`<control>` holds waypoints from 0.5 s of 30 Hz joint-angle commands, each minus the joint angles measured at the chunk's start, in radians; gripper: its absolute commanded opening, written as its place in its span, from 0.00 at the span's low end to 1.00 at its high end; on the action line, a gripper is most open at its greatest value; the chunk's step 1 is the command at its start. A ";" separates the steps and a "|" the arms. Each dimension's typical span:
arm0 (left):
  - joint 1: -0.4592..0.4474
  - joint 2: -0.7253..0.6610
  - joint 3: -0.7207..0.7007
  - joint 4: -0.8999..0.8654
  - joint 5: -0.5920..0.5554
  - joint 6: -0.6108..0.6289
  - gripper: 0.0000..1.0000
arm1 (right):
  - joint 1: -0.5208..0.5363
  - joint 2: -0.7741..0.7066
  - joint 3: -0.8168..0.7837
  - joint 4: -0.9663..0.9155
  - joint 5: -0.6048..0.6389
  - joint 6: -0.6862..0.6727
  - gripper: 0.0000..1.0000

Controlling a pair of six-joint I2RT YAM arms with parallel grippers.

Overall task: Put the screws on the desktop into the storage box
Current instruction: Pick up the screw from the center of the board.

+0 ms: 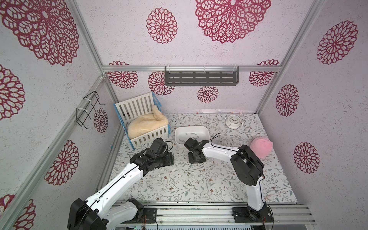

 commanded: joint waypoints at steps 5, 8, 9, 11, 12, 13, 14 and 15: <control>-0.008 -0.015 -0.011 0.018 -0.003 0.001 0.60 | 0.012 0.009 -0.007 0.013 -0.015 -0.007 0.29; -0.008 -0.017 -0.009 0.019 -0.004 0.001 0.60 | 0.014 0.011 -0.009 0.012 -0.016 -0.007 0.26; -0.007 -0.016 -0.009 0.019 -0.005 0.000 0.60 | 0.013 0.012 -0.009 0.011 -0.016 -0.008 0.25; -0.007 -0.016 -0.010 0.020 -0.004 0.001 0.60 | 0.014 0.014 -0.010 0.009 -0.020 -0.008 0.22; -0.007 -0.015 -0.009 0.019 -0.004 0.001 0.60 | 0.014 0.014 -0.011 0.009 -0.021 -0.008 0.21; -0.008 -0.016 -0.009 0.020 -0.004 0.001 0.60 | 0.014 0.014 -0.014 0.007 -0.022 -0.008 0.21; -0.007 -0.015 -0.010 0.020 -0.005 0.000 0.61 | 0.014 0.013 -0.018 0.005 -0.022 -0.006 0.21; -0.007 -0.015 -0.011 0.019 -0.003 0.001 0.60 | 0.014 0.011 -0.021 0.005 -0.021 -0.004 0.21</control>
